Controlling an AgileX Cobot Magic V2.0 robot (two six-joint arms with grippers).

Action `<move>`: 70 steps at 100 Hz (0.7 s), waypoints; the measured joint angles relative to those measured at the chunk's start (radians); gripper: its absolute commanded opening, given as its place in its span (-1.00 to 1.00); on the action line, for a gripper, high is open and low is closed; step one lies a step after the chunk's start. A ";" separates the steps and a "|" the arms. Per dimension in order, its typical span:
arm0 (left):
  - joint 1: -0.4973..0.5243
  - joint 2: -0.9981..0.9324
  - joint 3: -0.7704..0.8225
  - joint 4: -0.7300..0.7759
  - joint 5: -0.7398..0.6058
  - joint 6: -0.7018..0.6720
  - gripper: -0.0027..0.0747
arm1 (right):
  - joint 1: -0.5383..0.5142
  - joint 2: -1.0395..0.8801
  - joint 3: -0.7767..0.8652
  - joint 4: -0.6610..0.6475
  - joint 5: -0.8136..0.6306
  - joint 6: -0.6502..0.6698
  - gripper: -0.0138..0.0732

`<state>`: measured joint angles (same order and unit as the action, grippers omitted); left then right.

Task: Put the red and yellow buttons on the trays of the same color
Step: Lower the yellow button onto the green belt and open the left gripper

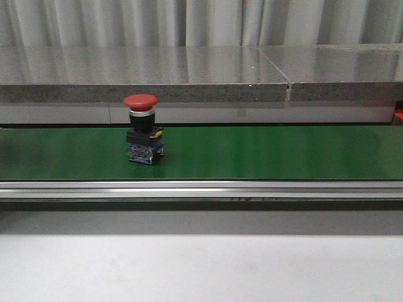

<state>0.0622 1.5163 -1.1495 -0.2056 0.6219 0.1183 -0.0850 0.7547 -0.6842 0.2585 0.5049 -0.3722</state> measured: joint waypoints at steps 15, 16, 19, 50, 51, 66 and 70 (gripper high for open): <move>-0.068 -0.098 -0.002 0.000 0.003 0.010 0.81 | 0.000 0.000 0.000 0.000 0.000 0.000 -0.84; -0.072 -0.103 -0.002 0.000 0.003 0.010 0.81 | 0.000 0.000 0.000 0.000 0.000 0.000 -0.84; -0.088 -0.126 -0.002 0.000 -0.001 0.013 0.81 | 0.000 0.000 0.000 0.000 0.000 0.000 -0.84; -0.155 -0.427 0.126 -0.005 -0.112 0.017 0.81 | 0.000 0.000 0.000 0.000 0.000 0.000 -0.84; -0.155 -0.433 0.136 -0.005 -0.115 0.017 0.81 | 0.000 0.000 0.000 0.000 0.000 0.000 -0.84; -0.155 -0.580 0.261 -0.005 -0.165 0.017 0.81 | 0.000 0.000 0.000 0.000 0.000 0.000 -0.84; -0.155 -0.614 0.301 -0.005 -0.177 0.017 0.81 | 0.000 0.000 0.000 0.000 0.000 0.000 -0.84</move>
<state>-0.0927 0.9023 -0.8480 -0.2101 0.4445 0.1353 -0.0850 0.7547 -0.6842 0.2585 0.5049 -0.3722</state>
